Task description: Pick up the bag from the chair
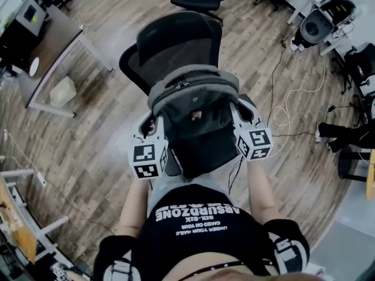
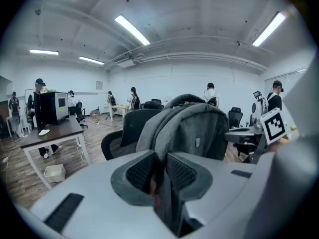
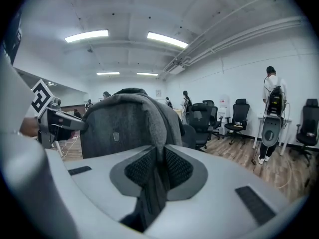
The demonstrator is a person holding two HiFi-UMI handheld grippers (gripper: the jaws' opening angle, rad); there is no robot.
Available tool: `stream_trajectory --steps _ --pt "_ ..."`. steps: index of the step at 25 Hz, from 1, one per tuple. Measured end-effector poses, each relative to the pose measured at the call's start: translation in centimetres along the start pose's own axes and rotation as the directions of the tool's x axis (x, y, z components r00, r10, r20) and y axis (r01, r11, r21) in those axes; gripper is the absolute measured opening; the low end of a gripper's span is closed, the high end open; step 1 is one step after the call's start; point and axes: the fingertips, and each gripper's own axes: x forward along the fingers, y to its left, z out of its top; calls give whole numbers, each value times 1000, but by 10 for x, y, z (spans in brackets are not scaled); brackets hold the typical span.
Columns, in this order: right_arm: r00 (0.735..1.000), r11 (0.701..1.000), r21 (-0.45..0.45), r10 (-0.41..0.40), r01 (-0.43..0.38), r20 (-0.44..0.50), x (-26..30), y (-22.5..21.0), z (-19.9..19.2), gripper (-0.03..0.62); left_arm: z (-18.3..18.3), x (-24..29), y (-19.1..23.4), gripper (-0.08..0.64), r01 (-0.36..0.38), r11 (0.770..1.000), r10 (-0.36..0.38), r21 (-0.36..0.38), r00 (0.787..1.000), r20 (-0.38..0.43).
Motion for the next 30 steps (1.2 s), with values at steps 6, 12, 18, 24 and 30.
stream_trajectory --steps 6,12,18,24,30 --pt "998 999 36 -22 20 58 -29 4 19 60 25 -17 -9 82 47 999 -47 -1 997 53" --pt "995 996 87 -39 32 87 -51 7 24 60 38 -30 -15 81 63 998 -64 5 992 105" --pt "996 995 92 -41 34 82 -64 6 24 58 42 -36 -22 81 73 997 -72 -2 991 114" --pt "996 994 99 -51 44 74 -70 8 22 58 38 -39 -26 81 86 996 -85 -8 992 98" --pt "997 993 105 -58 52 58 -70 1 17 58 31 -34 -30 81 89 996 -88 -3 992 86"
